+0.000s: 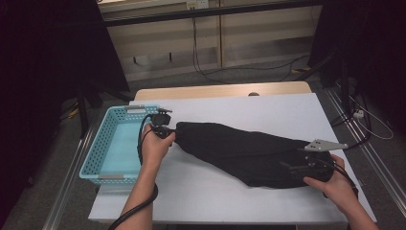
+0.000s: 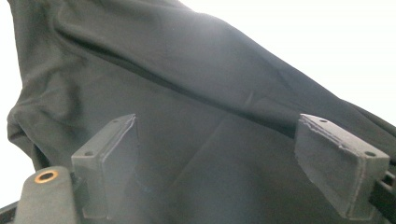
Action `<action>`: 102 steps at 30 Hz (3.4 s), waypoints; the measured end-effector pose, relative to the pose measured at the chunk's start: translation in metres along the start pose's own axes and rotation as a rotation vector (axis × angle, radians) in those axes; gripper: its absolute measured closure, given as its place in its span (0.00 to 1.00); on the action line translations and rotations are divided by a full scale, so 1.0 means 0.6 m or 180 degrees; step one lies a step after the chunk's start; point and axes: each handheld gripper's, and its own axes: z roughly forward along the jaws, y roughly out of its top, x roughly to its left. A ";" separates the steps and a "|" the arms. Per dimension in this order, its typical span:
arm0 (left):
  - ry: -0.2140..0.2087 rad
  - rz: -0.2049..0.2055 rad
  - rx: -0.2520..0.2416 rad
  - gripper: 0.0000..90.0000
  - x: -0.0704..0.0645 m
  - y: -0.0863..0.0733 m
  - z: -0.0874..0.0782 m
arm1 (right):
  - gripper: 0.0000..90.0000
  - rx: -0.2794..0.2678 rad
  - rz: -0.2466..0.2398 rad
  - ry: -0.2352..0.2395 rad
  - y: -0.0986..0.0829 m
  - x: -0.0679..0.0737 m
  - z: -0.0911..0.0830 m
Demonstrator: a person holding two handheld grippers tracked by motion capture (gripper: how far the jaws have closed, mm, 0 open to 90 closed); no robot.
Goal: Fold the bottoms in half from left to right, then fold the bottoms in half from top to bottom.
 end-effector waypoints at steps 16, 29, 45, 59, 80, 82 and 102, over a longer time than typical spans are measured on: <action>0.0053 -0.0077 -0.0030 0.93 0.026 0.010 -0.017 | 0.14 0.0017 -0.0037 0.0066 0.008 0.008 0.010; 0.0037 -0.0068 -0.0001 0.93 0.036 0.019 -0.019 | 0.13 0.0040 -0.0040 0.0088 0.008 0.011 0.015; 0.0327 0.0016 -0.0066 0.93 0.045 0.048 -0.050 | 0.13 0.0030 -0.0025 0.0073 0.007 0.007 0.011; -0.0194 0.0533 -0.0267 0.93 -0.074 0.011 -0.007 | 0.14 0.0048 -0.0084 0.0112 0.011 0.016 0.019; -0.0861 0.0989 -0.0469 0.32 -0.162 -0.062 0.048 | 0.14 0.0090 -0.0218 0.0170 0.018 0.039 0.034; -0.0812 0.0936 -0.0519 0.28 -0.152 -0.060 0.039 | 0.14 0.0080 -0.0247 0.0188 0.021 0.045 0.037; -0.0405 0.0764 -0.0450 0.17 -0.087 -0.083 0.021 | 0.25 0.0141 -0.0532 0.0361 0.058 0.106 0.105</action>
